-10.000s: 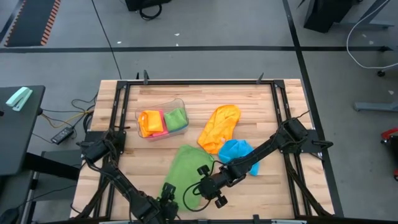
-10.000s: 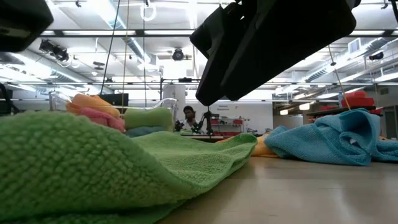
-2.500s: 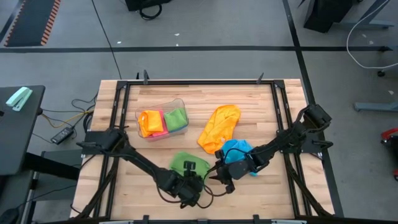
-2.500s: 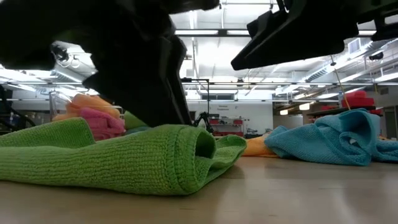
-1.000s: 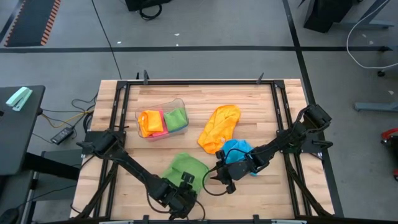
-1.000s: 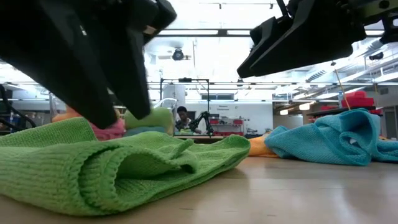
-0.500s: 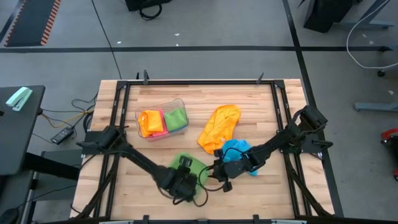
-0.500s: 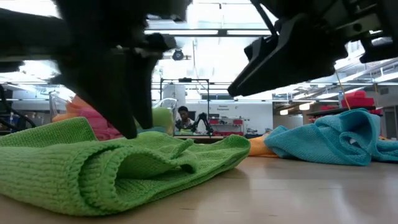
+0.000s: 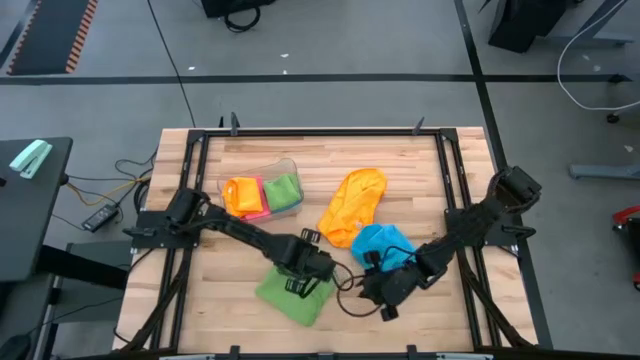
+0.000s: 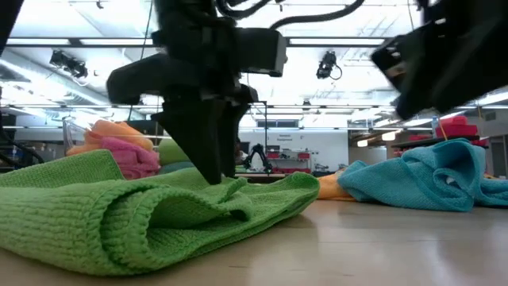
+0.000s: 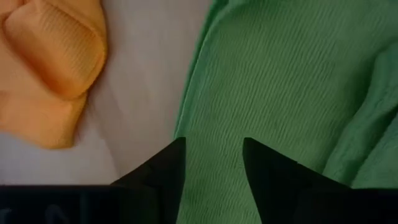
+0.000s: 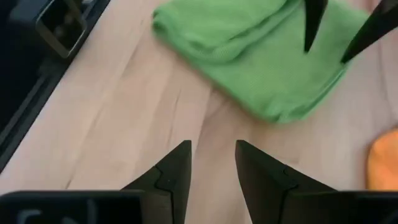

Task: Fold microfiber towels
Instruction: Fold the green microfiber towel

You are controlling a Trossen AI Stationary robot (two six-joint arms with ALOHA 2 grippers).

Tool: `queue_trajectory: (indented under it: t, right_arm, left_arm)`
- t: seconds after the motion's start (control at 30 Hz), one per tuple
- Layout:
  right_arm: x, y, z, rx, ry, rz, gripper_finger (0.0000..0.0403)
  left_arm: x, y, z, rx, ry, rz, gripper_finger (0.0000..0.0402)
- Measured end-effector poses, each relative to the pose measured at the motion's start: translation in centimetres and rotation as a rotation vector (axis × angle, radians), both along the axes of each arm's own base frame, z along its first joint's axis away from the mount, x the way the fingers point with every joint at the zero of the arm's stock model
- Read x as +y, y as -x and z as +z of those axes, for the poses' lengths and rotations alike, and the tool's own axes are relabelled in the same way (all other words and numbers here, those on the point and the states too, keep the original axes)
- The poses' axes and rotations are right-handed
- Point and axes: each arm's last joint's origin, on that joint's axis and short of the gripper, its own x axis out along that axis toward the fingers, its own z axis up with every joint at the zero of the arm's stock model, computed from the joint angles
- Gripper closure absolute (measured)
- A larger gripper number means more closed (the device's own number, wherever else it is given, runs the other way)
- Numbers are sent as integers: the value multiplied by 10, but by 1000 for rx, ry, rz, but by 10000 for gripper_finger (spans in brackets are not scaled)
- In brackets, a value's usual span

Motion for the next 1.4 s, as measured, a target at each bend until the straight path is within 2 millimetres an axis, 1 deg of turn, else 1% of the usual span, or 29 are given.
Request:
queue_trajectory:
  t: [0.13,0.2,0.27,0.33,0.47,0.6,0.77,0.87,1.0,1.2,1.27,1.4]
  right_arm:
    - [4,13,10,16,-18,9,270]
    - [6,18,15,15,-17,24,270]
    - [7,22,20,10,-22,34,270]
    - [7,24,23,8,-22,39,270]
    - [7,25,23,-4,-4,26,270]
    - [7,26,23,1,0,22,270]
    - [7,26,23,0,0,20,270]
    - [7,26,23,0,0,20,270]
    - [7,26,23,0,0,20,270]
    - [6,25,23,-11,13,2,270]
    - [6,25,23,-11,13,2,270]
    - [6,25,23,-12,14,2,270]
  left_arm:
    - [14,-8,1,-14,57,-2,196]
    - [23,-11,0,-16,58,-4,182]
    - [33,-14,-2,-13,63,0,169]
    - [44,-18,-7,6,109,14,161]
    - [59,-21,-21,79,236,36,159]
    - [64,-23,-29,114,273,43,171]
    - [54,-20,-31,116,231,16,203]
    - [40,-17,-31,116,171,-4,231]
    - [21,-13,-32,119,167,-14,266]
    - [4,-7,-33,122,158,-8,308]
    - [2,-6,-33,122,148,-13,328]
    - [-4,-4,-33,123,105,-58,385]
